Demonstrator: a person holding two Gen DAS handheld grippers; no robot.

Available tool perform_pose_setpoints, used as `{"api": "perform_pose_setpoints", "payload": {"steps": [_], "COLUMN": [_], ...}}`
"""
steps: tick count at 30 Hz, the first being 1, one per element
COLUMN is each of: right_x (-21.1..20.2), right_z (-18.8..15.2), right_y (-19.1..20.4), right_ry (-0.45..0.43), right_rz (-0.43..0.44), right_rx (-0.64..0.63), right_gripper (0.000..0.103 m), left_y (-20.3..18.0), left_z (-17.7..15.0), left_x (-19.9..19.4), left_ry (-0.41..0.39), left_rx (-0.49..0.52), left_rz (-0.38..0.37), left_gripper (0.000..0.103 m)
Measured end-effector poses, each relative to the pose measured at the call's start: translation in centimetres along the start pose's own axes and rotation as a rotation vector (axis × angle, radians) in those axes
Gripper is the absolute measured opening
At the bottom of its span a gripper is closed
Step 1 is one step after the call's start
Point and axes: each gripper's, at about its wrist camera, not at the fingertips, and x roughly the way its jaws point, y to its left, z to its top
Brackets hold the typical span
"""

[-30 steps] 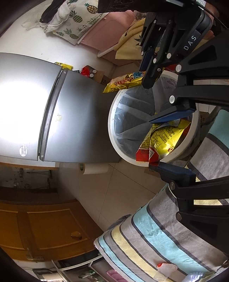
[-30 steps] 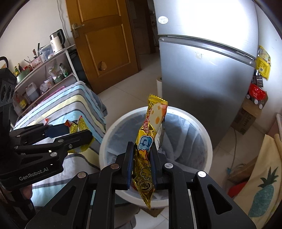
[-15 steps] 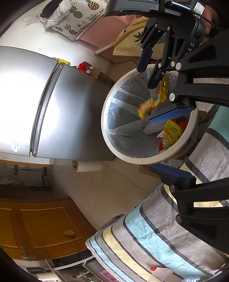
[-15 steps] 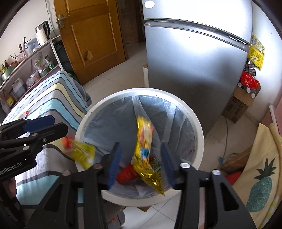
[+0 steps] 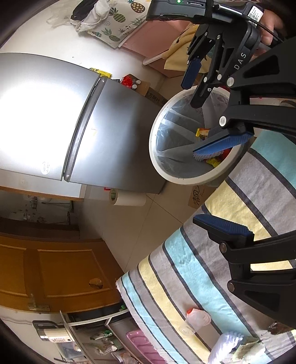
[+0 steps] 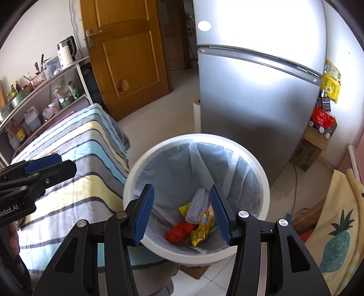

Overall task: Collect trash
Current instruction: 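Move both tools back over the table toward the remaining trash, then grasp the brown chocolate wrapper with the right gripper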

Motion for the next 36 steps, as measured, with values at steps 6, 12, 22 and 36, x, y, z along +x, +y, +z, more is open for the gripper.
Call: {"api": "perform_pose_setpoints", "payload": {"steps": [6,12,22,36], "right_x": [-1.1,-1.3,-0.3,2.0], "right_z": [0.2,0.0,-2.0,-5.0], "right_y": [2.6,6.6,15.5,27.1], "right_ry": [-0.037,-0.046,-0.004,0.134], "right_rz": [0.053,0.125,0.279,0.504], "right_rx": [-0.02,-0.073,-0.199,-0.365], "right_gripper": [0.052,0.052,0.052,0.052], "left_y": [3.2,7.4,16.8,23.9], "left_z": [-1.2,-3.6,-9.0,-14.7], "left_x": [-3.4,-7.4,-14.0,-16.9], "left_ry": [-0.037,-0.072,-0.107,-0.076], "left_rx": [-0.053,-0.112,-0.31,-0.46], "left_rz": [0.069,0.163,0.335,0.411], "left_gripper": [0.054,0.054,0.057,0.058]}}
